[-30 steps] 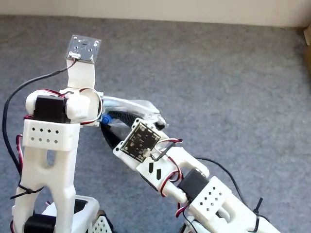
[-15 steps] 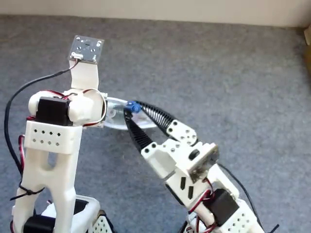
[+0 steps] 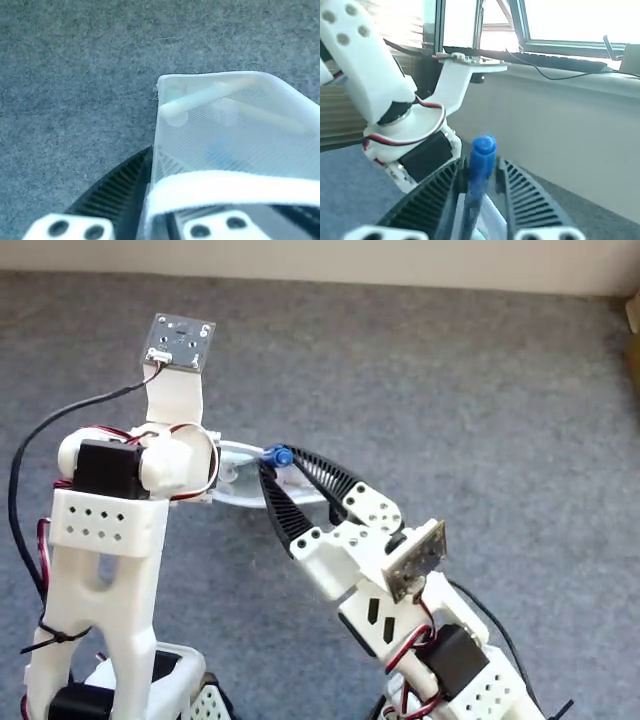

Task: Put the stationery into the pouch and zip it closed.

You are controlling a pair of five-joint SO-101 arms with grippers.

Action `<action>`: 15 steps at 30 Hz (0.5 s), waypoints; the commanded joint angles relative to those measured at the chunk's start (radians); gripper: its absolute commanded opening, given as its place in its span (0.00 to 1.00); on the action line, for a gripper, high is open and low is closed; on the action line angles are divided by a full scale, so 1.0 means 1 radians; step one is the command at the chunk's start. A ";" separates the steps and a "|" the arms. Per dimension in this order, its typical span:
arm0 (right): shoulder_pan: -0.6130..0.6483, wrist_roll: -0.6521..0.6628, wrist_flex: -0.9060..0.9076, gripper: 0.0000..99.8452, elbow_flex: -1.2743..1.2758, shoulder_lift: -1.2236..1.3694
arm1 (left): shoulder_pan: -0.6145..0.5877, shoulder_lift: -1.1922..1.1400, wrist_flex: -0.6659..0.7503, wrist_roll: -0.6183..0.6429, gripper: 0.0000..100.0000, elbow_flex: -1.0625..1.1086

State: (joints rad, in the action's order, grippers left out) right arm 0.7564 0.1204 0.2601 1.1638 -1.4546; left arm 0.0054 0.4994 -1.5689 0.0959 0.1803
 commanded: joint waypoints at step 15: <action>-0.013 0.161 0.053 0.07 -0.008 -0.025 | -0.022 0.004 0.011 0.011 0.01 0.007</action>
State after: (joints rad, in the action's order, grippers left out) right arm 0.7534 0.2662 0.3061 1.1638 -1.4576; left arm 0.0054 0.4994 -1.5689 0.0959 0.1803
